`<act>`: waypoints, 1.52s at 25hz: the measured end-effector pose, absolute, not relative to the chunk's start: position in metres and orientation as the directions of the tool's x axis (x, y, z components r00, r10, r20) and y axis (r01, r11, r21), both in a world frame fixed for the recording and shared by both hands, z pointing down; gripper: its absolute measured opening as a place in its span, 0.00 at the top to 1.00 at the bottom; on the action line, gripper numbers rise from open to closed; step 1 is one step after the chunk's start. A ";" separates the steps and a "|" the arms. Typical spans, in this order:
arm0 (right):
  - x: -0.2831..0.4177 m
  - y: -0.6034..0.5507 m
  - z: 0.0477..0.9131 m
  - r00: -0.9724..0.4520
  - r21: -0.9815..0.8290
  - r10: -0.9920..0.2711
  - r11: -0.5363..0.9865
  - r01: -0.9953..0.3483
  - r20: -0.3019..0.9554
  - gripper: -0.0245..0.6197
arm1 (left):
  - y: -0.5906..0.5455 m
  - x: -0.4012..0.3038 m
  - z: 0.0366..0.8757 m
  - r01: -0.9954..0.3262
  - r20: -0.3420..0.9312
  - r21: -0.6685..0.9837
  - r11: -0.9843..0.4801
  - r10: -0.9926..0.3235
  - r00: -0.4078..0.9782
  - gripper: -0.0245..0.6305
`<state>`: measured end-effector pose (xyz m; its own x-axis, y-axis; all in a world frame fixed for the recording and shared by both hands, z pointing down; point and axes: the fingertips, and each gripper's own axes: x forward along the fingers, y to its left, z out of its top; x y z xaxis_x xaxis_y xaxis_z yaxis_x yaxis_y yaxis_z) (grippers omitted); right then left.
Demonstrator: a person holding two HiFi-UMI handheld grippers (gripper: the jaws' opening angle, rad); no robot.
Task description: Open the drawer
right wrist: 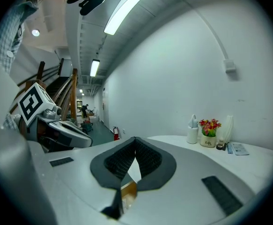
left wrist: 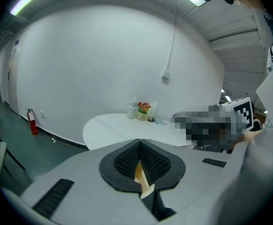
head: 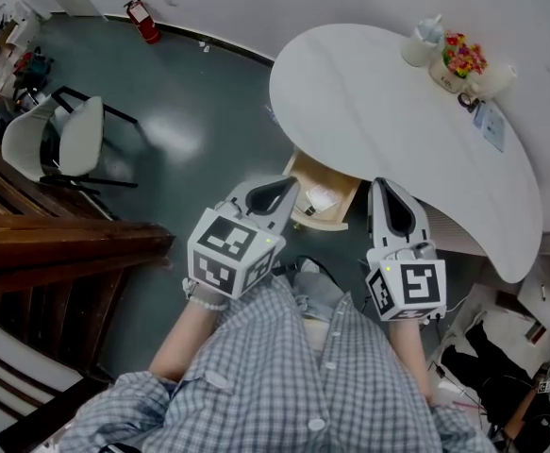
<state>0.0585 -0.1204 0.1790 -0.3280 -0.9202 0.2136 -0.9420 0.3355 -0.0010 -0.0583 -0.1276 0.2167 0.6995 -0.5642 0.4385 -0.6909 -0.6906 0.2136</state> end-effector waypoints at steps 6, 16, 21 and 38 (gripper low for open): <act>0.059 -0.119 0.182 -0.330 0.004 -0.917 0.340 -0.941 0.225 0.95 | -0.127 -0.056 0.217 -0.687 0.437 0.211 -0.696 -0.562 0.703 0.96; 0.050 -0.117 0.185 -0.355 -0.002 -0.905 0.365 -0.931 0.233 0.95 | -0.124 -0.058 0.220 -0.688 0.441 0.213 -0.693 -0.561 0.701 0.96; 0.052 -0.115 0.186 -0.349 0.003 -0.905 0.361 -0.933 0.241 0.95 | -0.123 -0.059 0.221 -0.689 0.444 0.215 -0.692 -0.559 0.700 0.96; 0.047 -0.108 0.190 -0.344 0.004 -0.904 0.357 -0.934 0.255 0.95 | -0.117 -0.064 0.221 -0.690 0.443 0.215 -0.691 -0.561 0.699 0.96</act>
